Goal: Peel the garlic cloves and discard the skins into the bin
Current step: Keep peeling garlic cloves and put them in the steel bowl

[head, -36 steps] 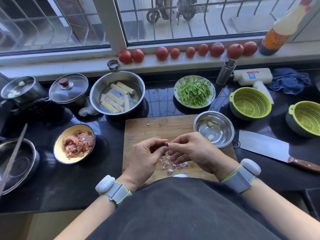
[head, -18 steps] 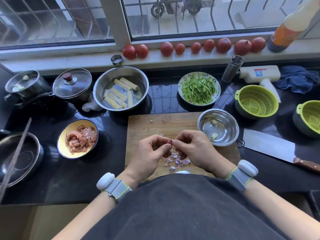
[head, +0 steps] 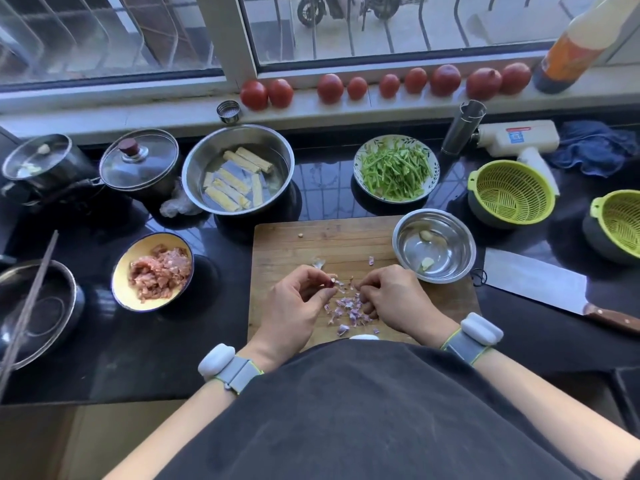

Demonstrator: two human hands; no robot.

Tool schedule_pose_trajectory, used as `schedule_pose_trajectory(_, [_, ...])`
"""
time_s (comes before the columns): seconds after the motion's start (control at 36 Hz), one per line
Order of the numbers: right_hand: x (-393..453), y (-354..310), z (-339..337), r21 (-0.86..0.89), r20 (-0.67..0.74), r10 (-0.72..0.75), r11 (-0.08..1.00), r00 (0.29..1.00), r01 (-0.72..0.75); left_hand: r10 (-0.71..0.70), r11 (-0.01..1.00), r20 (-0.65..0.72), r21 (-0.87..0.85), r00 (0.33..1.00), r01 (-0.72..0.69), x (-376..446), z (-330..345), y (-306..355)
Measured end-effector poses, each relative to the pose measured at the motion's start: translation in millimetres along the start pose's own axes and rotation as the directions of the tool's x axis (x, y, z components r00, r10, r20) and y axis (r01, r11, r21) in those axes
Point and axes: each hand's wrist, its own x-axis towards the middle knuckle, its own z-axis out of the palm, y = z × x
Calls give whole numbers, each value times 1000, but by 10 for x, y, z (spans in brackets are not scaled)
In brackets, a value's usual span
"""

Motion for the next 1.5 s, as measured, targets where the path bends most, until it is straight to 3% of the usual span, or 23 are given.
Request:
schedule_pose_trajectory(0.06, [-34,-55,-19,-11,-7,-7,1000,1000,7,29,999,3,34,1000,-29,-4,8,1])
schedule_pose_trajectory(0.17, [-58,-134,-57,-228,-90,-77,972,993,54,98,990,-26,104,995,-94,-2,19,7])
schedule_pose_trajectory(0.19, [-68,-160,-71,-193,-73,-73,980,995,58,113,988,-32,109,993,-109,-2,23,3])
schedule_pose_trajectory(0.25, [-115,-221,-87,87,57,-44,995,997,39,151,980,-40,138,988,-144,-1,21,-4])
schedule_pose_trajectory(0.31, [-183,-268,-89,397,197,-21,916,980,-61,220,959,-35,189,975,-209,4,17,-16])
schedule_pose_trajectory(0.33, [-203,-275,-89,473,240,-13,875,971,-105,264,943,-29,218,964,-252,11,18,-20])
schedule_pose_trajectory(0.44, [-221,-287,-71,522,289,19,835,957,-174,394,879,0,291,919,-377,21,20,-14])
schedule_pose_trajectory(0.53, [-203,-282,-100,511,228,-26,854,973,-97,438,852,27,308,899,-424,28,7,8])
schedule_pose_trajectory(0.67, [-172,-251,-118,429,120,-166,898,979,100,294,945,4,148,956,-292,-2,16,72])
schedule_pose_trajectory(0.81, [-176,-285,-96,424,136,-168,900,976,96,150,988,-37,33,988,-149,-13,29,64])
schedule_pose_trajectory(1.11, [-177,-284,-78,350,170,-124,935,978,58,222,957,31,184,975,-224,-19,-14,31])
schedule_pose_trajectory(1.25, [-184,-273,-26,257,137,-104,964,985,67,203,957,7,209,979,-200,-34,44,-6])
schedule_pose_trajectory(1.5, [-218,-238,26,257,81,-43,966,996,21,150,961,19,233,988,-150,-33,77,-9])
